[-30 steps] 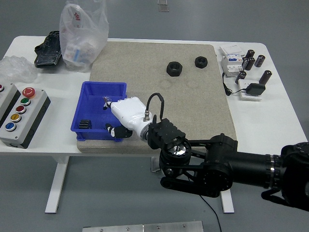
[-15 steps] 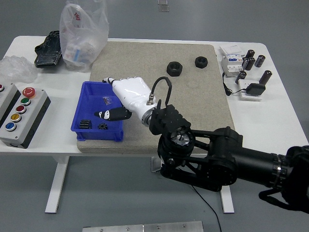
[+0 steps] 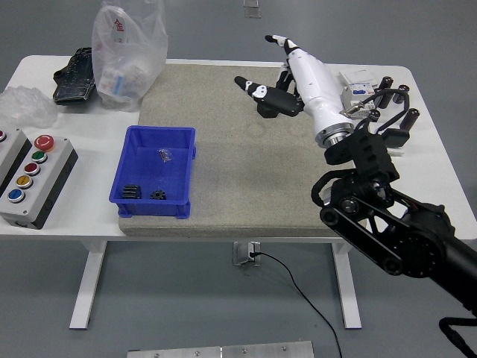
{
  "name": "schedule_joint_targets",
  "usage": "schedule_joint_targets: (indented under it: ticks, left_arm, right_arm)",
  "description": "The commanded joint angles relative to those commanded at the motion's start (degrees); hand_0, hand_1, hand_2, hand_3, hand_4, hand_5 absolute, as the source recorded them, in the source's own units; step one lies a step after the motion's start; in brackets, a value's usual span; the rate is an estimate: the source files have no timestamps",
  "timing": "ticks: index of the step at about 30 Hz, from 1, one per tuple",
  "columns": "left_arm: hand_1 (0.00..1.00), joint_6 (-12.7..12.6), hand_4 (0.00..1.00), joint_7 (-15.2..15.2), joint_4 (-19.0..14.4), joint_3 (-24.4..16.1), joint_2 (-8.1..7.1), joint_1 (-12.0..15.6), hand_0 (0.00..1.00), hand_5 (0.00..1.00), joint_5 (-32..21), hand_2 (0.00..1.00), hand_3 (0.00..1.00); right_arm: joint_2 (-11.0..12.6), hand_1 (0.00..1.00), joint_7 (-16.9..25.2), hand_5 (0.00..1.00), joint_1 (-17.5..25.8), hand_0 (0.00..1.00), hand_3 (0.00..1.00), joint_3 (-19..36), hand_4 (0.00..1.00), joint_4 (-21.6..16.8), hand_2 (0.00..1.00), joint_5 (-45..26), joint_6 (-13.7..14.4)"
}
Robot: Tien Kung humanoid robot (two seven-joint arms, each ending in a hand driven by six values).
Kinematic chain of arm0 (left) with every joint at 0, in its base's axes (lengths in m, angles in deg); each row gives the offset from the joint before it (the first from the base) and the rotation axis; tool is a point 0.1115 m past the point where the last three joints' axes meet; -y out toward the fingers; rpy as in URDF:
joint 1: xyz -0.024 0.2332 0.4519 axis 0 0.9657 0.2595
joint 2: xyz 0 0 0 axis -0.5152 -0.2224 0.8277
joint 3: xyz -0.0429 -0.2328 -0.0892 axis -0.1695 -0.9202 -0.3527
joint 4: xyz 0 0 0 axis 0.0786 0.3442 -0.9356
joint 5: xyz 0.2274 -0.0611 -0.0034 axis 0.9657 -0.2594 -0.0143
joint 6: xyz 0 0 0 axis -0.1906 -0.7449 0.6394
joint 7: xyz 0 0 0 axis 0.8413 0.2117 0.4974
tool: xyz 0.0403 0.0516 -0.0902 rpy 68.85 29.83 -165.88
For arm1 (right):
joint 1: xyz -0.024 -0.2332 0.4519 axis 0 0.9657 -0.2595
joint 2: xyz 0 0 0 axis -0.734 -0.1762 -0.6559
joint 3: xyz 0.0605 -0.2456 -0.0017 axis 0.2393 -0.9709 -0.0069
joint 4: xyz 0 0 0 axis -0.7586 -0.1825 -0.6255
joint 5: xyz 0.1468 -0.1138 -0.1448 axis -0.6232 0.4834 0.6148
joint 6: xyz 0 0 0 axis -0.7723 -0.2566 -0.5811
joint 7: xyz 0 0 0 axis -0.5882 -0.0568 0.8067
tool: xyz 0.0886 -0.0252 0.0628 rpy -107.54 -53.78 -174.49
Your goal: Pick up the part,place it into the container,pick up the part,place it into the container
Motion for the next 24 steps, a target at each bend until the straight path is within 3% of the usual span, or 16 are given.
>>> schedule_joint_targets:
  ticks: [5,11,17,24]
  left_arm:
    - [0.571,0.2,0.690,0.7,0.0,0.6,-0.57,-0.4,0.719,0.486,-0.1,0.552,0.641]
    - [0.571,0.6,0.691,1.5,0.0,1.4,-0.75,-0.5,0.719,0.488,-0.2,0.553,0.641]
    - [0.571,0.9,0.692,2.0,0.0,1.7,-0.15,0.0,0.719,0.489,-0.8,0.556,0.641]
    - [0.571,0.8,0.693,2.0,0.0,1.5,-0.34,0.5,0.719,0.490,-0.8,0.555,0.641]
  right_arm:
    - [0.9,0.308,10.1,0.707,6.1,0.210,0.838,7.3,0.959,0.5,0.283,-11.2,2.3]
    - [1.2,0.311,19.2,0.704,10.1,0.216,0.821,14.3,0.948,0.6,0.285,-22.1,2.7]
    - [1.3,0.311,24.7,0.703,14.2,0.216,0.814,19.0,0.945,-0.9,0.287,-29.2,2.9]
    - [1.1,0.314,27.0,0.704,16.8,0.218,0.816,22.8,0.945,-2.0,0.306,-31.8,2.7]
